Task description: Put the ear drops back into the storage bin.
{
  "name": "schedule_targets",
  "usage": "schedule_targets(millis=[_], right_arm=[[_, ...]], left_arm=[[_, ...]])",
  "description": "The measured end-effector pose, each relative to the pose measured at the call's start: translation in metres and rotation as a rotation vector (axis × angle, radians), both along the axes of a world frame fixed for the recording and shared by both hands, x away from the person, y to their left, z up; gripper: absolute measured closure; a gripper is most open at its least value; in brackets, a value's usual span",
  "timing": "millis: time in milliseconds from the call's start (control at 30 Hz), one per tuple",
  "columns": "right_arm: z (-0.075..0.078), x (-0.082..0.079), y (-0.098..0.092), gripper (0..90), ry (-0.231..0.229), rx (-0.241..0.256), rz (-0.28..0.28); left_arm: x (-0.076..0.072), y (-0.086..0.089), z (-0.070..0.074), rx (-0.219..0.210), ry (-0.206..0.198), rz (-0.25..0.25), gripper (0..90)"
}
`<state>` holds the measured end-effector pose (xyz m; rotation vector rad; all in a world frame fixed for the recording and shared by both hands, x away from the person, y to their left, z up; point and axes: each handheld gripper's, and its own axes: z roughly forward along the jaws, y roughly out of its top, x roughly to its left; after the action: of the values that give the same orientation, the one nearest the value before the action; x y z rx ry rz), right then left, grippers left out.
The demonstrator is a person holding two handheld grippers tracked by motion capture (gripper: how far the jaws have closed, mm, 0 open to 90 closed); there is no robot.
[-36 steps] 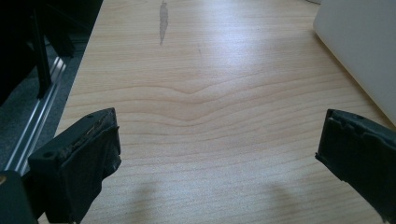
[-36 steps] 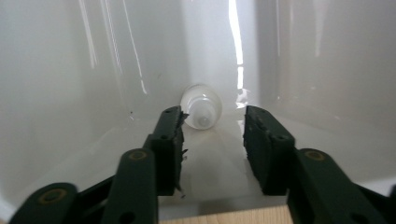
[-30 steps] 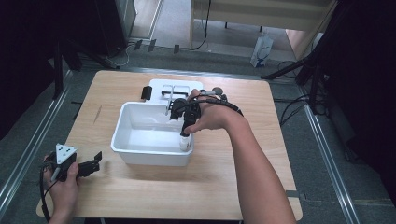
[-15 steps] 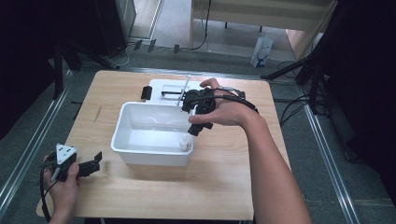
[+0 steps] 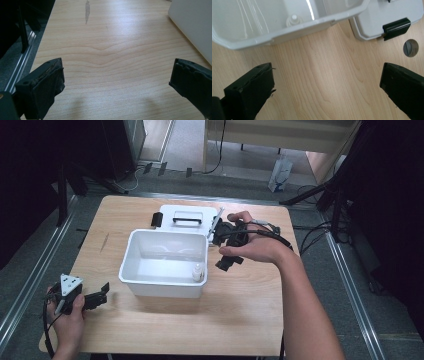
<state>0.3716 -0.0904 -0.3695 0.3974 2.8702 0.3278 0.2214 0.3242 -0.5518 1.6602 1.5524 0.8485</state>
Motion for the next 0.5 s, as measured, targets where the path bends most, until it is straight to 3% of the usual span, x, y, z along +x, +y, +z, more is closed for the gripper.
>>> schedule_targets(millis=[333,500], right_arm=[[-0.016,-0.006,-0.032,0.0,-0.001,0.001,-0.035],[-0.027,-0.01,-0.048,0.0,-0.031,-0.027,-0.043]], left_arm=[[0.0,0.0,0.0,0.002,0.005,-0.002,0.0],[0.0,0.0,0.0,0.002,0.005,-0.001,0.0]])
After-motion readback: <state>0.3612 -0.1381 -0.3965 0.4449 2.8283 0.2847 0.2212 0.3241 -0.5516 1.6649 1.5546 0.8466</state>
